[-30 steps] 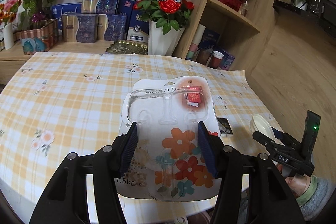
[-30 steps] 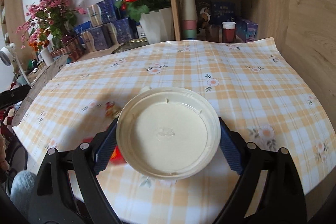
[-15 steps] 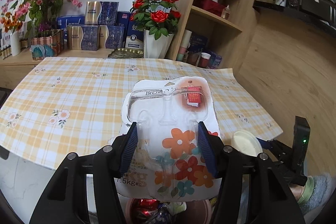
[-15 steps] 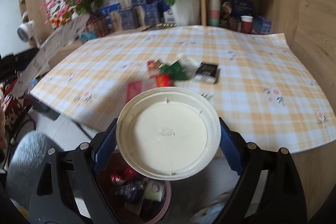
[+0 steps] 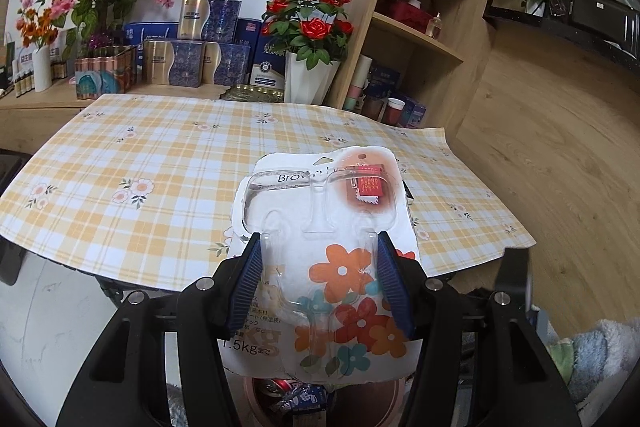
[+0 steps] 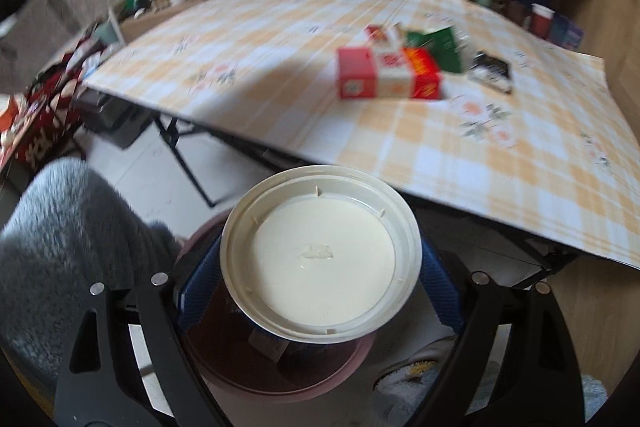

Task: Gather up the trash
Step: 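Carry the white lid over the bin and open the right tool, then carry the floral plastic bag over the bin and open the left tool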

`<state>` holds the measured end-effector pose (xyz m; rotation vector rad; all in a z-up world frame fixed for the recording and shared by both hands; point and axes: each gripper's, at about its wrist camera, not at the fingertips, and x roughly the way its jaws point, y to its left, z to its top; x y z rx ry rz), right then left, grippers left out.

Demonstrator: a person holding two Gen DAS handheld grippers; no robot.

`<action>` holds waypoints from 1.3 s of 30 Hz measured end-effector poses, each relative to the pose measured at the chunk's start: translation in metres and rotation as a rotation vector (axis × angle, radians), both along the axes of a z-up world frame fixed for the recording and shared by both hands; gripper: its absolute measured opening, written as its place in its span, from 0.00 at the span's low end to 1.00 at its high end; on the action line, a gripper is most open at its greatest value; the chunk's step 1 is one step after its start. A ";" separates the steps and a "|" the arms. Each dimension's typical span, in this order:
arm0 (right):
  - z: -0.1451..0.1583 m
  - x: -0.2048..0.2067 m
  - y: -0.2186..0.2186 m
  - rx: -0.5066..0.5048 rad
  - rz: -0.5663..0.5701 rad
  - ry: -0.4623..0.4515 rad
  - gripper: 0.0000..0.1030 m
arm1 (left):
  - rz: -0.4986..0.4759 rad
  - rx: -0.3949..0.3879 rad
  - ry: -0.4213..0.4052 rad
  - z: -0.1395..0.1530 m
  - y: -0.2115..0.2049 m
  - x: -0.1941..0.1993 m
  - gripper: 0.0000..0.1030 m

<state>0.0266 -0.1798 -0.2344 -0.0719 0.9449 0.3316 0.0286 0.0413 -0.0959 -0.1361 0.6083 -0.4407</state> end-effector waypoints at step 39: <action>0.090 0.002 -0.092 0.006 -0.237 -0.293 0.94 | -0.131 0.132 0.087 -0.036 -0.038 0.003 0.54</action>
